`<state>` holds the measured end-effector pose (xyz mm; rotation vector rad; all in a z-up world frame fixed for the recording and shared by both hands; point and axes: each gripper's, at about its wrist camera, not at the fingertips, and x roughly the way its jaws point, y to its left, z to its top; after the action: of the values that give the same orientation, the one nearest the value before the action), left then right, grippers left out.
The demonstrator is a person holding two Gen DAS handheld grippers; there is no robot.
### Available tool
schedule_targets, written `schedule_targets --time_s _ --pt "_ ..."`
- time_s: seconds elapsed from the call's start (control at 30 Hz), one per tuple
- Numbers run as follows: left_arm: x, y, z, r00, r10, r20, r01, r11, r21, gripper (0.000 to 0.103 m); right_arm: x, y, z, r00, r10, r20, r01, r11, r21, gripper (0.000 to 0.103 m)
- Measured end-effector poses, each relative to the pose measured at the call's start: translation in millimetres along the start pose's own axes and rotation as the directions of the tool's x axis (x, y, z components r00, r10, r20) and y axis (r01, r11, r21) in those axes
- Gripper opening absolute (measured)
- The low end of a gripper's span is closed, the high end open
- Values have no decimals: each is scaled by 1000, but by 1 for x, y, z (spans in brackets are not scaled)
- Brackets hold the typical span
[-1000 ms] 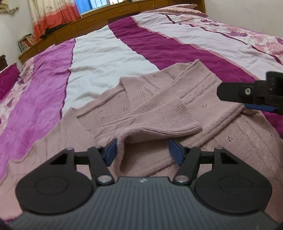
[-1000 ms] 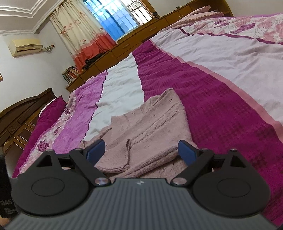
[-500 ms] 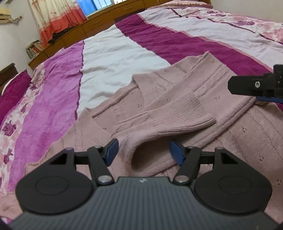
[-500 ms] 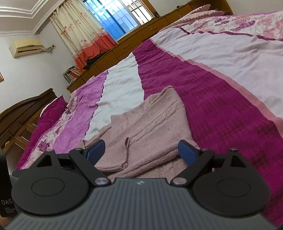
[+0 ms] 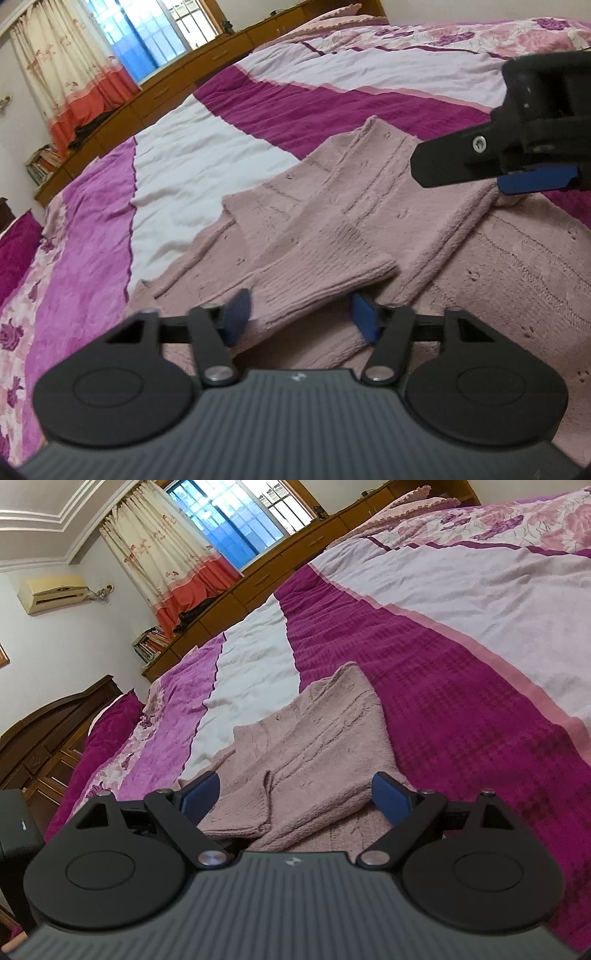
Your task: Fold small clothes
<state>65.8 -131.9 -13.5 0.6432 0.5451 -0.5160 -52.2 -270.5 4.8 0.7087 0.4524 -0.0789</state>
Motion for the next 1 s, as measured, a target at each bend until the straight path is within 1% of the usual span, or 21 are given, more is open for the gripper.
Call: schedule_targets --time_s 0.07,0.1,0.17,0.23,0.3,0.37,0.43,0.47,0.57,0.63,0.67,0.77,0.83,0.93,1.0 --pt "1 3 0 999 -39 -21 39 999 -29 11 -1 -1 0 1000 2 1 -2 1000 5 94" --pt "1 4 -1 999 -44 -27 43 998 -51 10 -1 -1 0 1000 1 1 -1 1000 3 94" --pt "-2 9 -2 999 -50 -16 48 994 -97 9 -1 -2 0 1000 0 0 0 1000 1 94" --pt "-8 21 -3 998 -58 0 57 980 -189 9 -2 -2 -1 1000 -1 2 1 1000 -4 94" --pt "-15 37 -6 998 -57 20 60 949 -309 9 -2 -3 -1 1000 -3 3 3 1000 -8 94" --pt "-24 57 -11 999 -39 29 48 896 -442 9 -2 -2 -1 1000 -4 3 4 1000 -9 94" --pt "-29 73 -17 1000 -1 7 4 852 -523 9 -2 -3 -2 1000 -6 0 6 1000 -16 94" --pt "-31 80 -20 1000 25 -3 -22 837 -546 9 -2 -3 -2 1000 -8 -3 8 1000 -17 94" --pt "-35 97 -32 994 101 -43 -107 805 -584 9 0 -2 -4 1000 -12 -7 12 1000 -23 94" --pt "-33 111 -43 990 113 -80 -139 768 -626 9 0 -1 -4 1000 -14 -8 14 1000 -28 94" --pt "-32 117 -50 989 110 -98 -148 745 -650 11 1 -1 -4 1000 -15 -10 15 999 -31 94" --pt "-30 134 -70 983 115 -146 -185 681 -708 12 2 1 -5 1000 -17 -14 16 999 -38 94" --pt "-31 142 -80 978 113 -176 -206 662 -721 16 2 2 -6 1000 -19 -16 18 999 -44 94" --pt "-37 153 -92 966 126 -224 -252 639 -727 18 4 2 -7 1000 -22 -20 21 998 -54 94" --pt "-42 161 -98 962 141 -236 -271 616 -739 20 5 3 -8 999 -25 -25 23 998 -59 94"
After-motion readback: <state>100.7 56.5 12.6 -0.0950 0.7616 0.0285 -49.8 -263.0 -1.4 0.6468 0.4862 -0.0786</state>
